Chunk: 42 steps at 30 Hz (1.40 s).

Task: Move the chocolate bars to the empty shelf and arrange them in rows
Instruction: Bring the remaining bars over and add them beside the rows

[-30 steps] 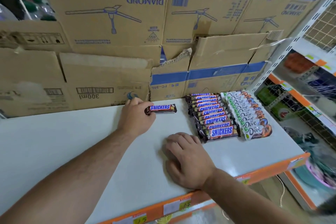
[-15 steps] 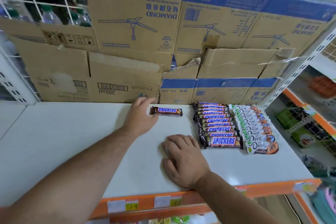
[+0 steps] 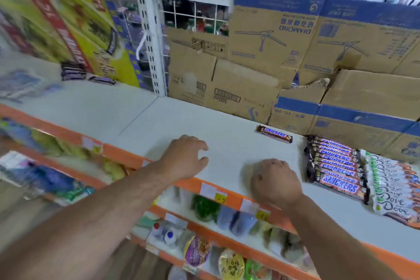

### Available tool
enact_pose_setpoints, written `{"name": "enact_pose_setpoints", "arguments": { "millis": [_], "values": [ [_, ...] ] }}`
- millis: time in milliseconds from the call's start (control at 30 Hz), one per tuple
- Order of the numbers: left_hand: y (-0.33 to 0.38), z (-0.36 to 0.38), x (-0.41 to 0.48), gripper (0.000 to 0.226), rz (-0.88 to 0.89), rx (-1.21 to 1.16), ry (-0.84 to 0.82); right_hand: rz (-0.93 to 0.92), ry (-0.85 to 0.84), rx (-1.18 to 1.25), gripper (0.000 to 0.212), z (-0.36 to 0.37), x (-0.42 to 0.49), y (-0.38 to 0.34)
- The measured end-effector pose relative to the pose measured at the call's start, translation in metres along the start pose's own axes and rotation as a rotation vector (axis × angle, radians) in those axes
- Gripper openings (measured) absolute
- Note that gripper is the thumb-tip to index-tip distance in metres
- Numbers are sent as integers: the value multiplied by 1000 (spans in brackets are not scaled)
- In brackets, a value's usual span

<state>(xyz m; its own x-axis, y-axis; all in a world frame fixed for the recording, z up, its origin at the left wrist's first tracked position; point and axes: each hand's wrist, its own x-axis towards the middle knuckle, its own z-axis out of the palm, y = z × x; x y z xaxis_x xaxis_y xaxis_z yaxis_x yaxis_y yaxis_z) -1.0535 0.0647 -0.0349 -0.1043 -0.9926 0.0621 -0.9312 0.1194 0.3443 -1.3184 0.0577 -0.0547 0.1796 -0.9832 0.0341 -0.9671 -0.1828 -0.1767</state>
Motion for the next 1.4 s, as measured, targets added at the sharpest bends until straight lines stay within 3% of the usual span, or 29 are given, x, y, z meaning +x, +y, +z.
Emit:
{"name": "enact_pose_setpoints", "arguments": {
  "millis": [100, 233, 833, 1100, 1400],
  "values": [
    [-26, -18, -27, 32, -98, -34, 34, 48, 62, 148, 34, -10, -4, -47],
    [-62, -40, -53, 30, -181, -77, 66, -172, 29, 146, 43, -13, -9, -108],
    [-350, -170, -159, 33, -306, -73, 148, -402, -71, 105, 31, 40, 27, -455],
    [-420, -195, -151, 32, -322, -102, 182, -394, -131, 102, 35, 56, 76, -531],
    [-486, -207, -78, 35, -380, -65, 148, -417, -128, 98, 38, 86, 180, -569]
  ]
}}
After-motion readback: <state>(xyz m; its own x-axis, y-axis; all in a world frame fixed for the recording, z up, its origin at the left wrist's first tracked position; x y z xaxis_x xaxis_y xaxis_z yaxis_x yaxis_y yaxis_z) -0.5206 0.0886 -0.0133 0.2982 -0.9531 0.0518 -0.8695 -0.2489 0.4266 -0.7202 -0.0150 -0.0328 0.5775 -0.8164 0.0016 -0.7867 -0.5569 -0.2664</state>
